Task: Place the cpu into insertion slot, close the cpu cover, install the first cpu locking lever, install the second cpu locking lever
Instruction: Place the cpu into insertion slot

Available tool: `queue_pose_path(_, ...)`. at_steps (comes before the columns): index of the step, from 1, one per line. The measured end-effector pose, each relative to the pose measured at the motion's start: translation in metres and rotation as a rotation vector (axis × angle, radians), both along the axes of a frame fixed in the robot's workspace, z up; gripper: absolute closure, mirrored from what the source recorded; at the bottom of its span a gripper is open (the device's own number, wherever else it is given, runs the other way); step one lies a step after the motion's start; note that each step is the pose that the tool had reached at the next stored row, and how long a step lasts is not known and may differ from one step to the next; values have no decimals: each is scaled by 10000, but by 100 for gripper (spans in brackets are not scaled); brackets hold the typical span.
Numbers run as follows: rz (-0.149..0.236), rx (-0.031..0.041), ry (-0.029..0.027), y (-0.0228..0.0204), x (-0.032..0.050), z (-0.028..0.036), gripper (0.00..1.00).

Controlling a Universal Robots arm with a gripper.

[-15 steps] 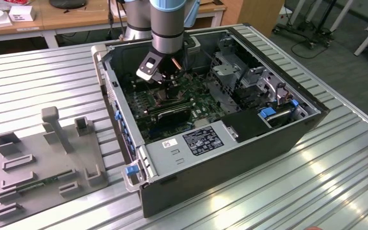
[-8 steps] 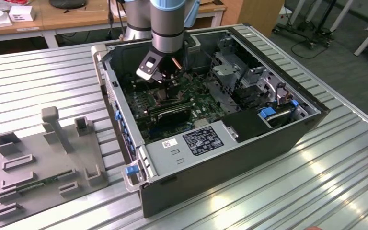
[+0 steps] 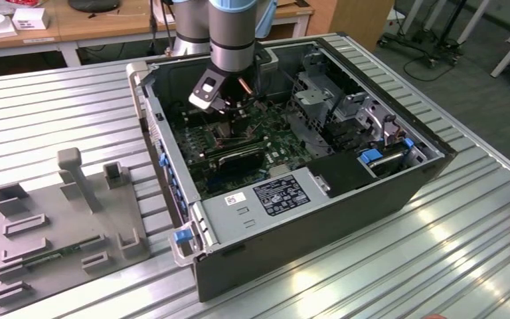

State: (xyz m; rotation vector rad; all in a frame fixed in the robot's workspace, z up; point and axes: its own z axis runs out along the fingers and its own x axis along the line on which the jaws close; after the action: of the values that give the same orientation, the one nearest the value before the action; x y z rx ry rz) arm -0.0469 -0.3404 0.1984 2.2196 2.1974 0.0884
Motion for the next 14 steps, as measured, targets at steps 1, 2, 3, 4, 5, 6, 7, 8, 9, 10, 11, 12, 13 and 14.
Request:
queue_pose_path(1,23,0,0,0,0,-3,46)
queue_pose_path(2,38,0,1,0,0,-6,46)
queue_pose_path(3,38,-1,1,0,0,-9,46)
queue_pose_path(4,38,0,0,0,0,-12,46)
queue_pose_path(5,39,0,1,0,1,-15,46)
queue_pose_path(6,39,-1,1,0,0,-17,46)
queue_pose_path(7,39,0,1,0,1,-20,46)
queue_pose_path(8,39,0,1,0,1,-24,46)
queue_pose_path(9,39,-1,1,0,0,-25,46)
queue_pose_path(10,39,-3,3,0,0,-26,46)
queue_pose_path(11,39,-1,1,0,1,-27,46)
queue_pose_path(12,39,0,1,0,1,-27,46)
queue_pose_path(13,39,0,0,0,1,-26,46)
queue_pose_path(14,39,0,0,0,1,-23,46)
